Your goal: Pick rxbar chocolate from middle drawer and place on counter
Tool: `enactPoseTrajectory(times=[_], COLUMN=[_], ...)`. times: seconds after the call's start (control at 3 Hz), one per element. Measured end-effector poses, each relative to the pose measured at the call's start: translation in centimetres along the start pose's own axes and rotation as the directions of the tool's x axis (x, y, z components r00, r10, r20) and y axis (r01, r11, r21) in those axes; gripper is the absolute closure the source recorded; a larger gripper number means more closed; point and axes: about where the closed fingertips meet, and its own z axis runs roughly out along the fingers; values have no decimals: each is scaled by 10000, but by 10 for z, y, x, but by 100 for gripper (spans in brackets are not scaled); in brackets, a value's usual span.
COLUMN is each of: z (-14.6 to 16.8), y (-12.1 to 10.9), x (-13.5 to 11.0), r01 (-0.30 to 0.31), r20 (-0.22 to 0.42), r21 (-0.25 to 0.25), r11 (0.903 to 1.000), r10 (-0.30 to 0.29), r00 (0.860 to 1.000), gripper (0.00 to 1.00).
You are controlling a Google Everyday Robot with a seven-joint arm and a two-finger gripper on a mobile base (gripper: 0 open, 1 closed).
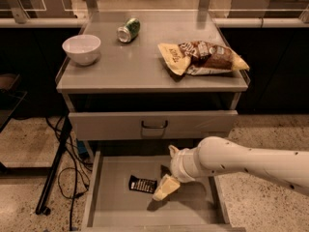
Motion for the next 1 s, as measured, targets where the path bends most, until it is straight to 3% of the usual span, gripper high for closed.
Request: enactPoseTrajectory(times=[0.33,1.0], z=[34,88], y=[-14,-3], x=[21,36], r01=[127,145], r20=[339,1645], r21=[235,285], r11=[9996,9995], r10=[-135,-190], r00=[9993,9862], gripper=[0,0])
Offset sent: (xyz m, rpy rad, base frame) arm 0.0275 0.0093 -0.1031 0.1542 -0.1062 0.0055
